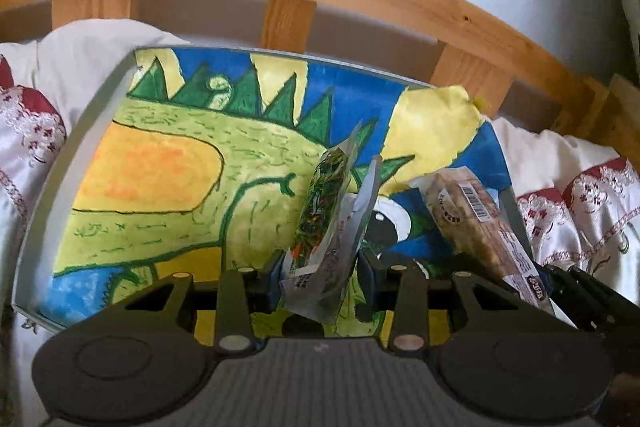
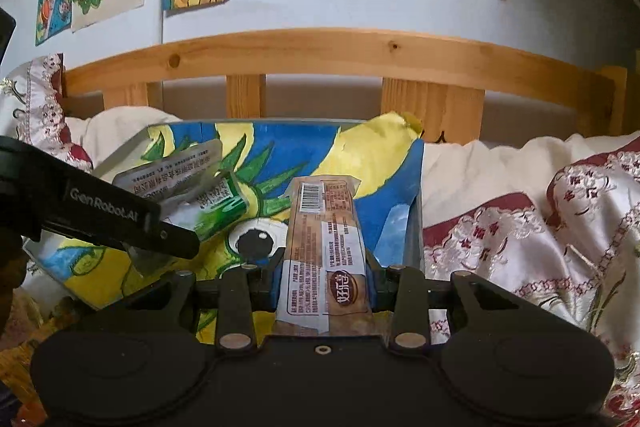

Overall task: Organize snacks
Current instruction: 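Lower both snacks into the tray and open both grippers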

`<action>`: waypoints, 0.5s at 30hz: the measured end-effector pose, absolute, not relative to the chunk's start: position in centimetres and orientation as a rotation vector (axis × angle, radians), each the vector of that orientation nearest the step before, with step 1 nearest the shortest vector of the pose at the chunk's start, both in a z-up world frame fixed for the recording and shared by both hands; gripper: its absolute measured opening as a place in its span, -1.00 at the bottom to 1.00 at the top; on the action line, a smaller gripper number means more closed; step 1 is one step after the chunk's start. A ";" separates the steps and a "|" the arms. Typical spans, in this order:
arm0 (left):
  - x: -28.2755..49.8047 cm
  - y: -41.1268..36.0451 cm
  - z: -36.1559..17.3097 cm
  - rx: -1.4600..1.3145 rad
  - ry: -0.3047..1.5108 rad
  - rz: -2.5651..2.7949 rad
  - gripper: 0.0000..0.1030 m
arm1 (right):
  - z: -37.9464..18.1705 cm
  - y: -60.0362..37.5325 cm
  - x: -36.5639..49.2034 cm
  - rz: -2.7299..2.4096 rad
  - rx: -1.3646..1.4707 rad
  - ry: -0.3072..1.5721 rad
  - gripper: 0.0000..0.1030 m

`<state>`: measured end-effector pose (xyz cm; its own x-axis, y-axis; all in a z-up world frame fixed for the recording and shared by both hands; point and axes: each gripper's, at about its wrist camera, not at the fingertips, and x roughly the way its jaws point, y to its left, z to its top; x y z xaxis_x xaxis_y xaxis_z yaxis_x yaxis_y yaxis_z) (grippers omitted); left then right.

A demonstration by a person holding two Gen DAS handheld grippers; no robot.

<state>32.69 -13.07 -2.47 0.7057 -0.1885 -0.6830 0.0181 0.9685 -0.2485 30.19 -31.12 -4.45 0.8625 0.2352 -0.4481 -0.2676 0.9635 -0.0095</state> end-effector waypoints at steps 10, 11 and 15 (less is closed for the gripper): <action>32.3 -13.5 -2.9 -0.219 0.808 -0.100 0.28 | -4.8 -31.2 30.4 0.259 -0.070 0.486 0.02; 32.1 -13.3 -2.8 -0.229 0.800 -0.094 0.45 | -4.7 -31.2 30.3 0.259 -0.069 0.482 0.09; 31.3 -12.4 -1.9 -0.260 0.770 -0.095 0.67 | -4.3 -31.2 29.9 0.262 -0.074 0.462 0.40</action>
<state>31.30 -12.36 -1.94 0.7155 -0.1791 -0.6753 -0.0103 0.9638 -0.2665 29.93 -31.21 -4.31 0.8623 0.2332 -0.4495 -0.2668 0.9637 -0.0118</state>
